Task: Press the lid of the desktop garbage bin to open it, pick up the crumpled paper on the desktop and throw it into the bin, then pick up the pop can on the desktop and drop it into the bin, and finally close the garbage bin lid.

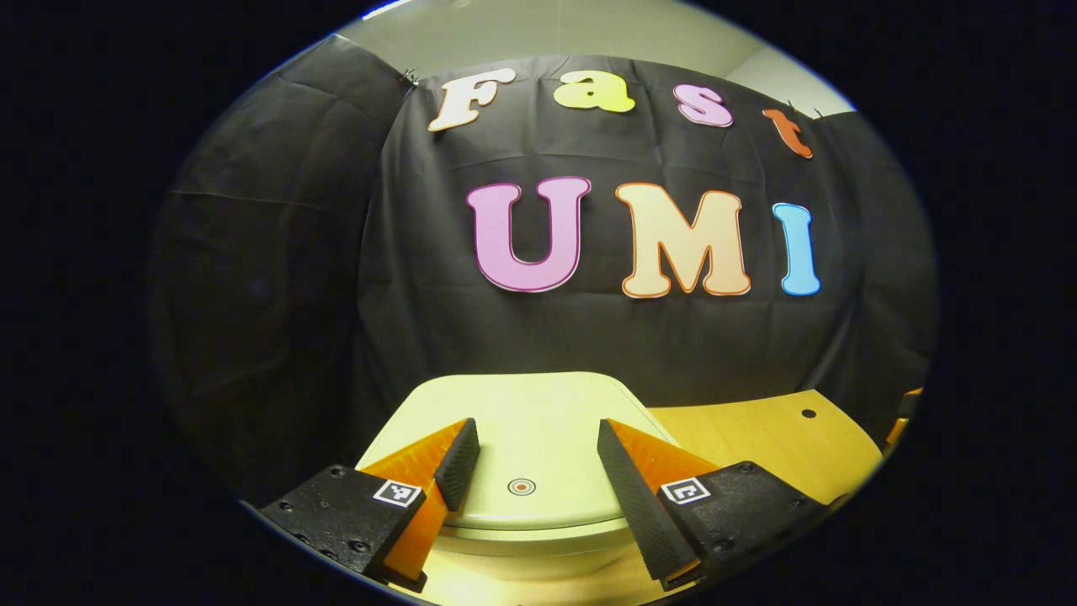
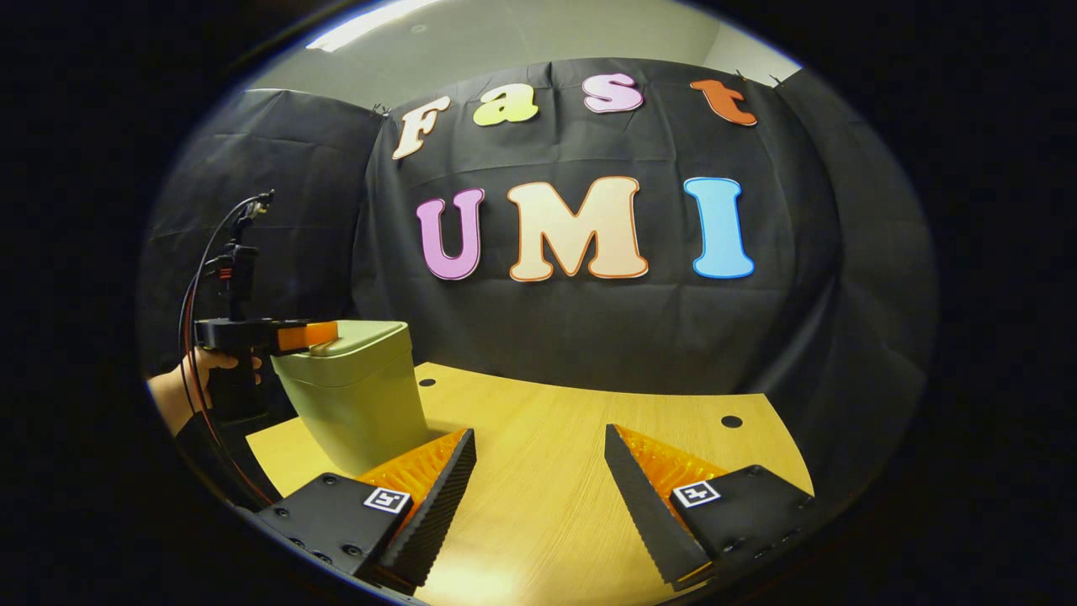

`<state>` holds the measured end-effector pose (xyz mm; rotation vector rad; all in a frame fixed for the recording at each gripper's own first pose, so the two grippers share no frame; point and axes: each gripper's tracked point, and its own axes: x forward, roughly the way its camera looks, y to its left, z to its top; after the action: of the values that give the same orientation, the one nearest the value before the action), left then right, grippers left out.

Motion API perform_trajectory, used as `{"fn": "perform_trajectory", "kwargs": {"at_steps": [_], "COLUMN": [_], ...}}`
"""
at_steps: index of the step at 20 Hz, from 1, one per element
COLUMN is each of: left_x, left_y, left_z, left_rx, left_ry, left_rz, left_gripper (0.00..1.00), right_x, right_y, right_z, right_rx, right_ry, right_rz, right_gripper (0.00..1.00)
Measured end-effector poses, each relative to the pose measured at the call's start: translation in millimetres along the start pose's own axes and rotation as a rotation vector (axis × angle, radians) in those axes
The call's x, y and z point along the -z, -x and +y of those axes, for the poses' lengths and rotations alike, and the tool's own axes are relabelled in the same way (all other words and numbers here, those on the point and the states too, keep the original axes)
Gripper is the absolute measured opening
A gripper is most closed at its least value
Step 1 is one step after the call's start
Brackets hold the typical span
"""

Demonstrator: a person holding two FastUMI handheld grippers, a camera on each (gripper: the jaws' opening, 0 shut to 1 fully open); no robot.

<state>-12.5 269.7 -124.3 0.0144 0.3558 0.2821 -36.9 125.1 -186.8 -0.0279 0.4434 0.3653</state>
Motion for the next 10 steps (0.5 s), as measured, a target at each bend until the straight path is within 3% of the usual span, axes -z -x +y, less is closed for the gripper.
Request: {"fn": "perform_trajectory", "kwargs": {"at_steps": [4,8,10], "left_x": [11,5,1], "left_y": [1,10,14], "left_z": [1,-4,-12], "left_rx": [-0.020,0.023,0.047], "left_ry": [-0.028,0.037,0.017], "left_rz": [0.023,-0.064,-0.091], "left_gripper": [0.88,0.89,0.88], "right_x": [2,-9,-20], "right_y": [-3,-2,0], "right_z": [-1,0,-3], "right_rx": [0.009,0.008,0.015], "right_ry": [-0.011,-0.029,-0.025], "right_rz": [0.003,-0.022,-0.044], "right_gripper": [0.97,0.97,0.97]}}
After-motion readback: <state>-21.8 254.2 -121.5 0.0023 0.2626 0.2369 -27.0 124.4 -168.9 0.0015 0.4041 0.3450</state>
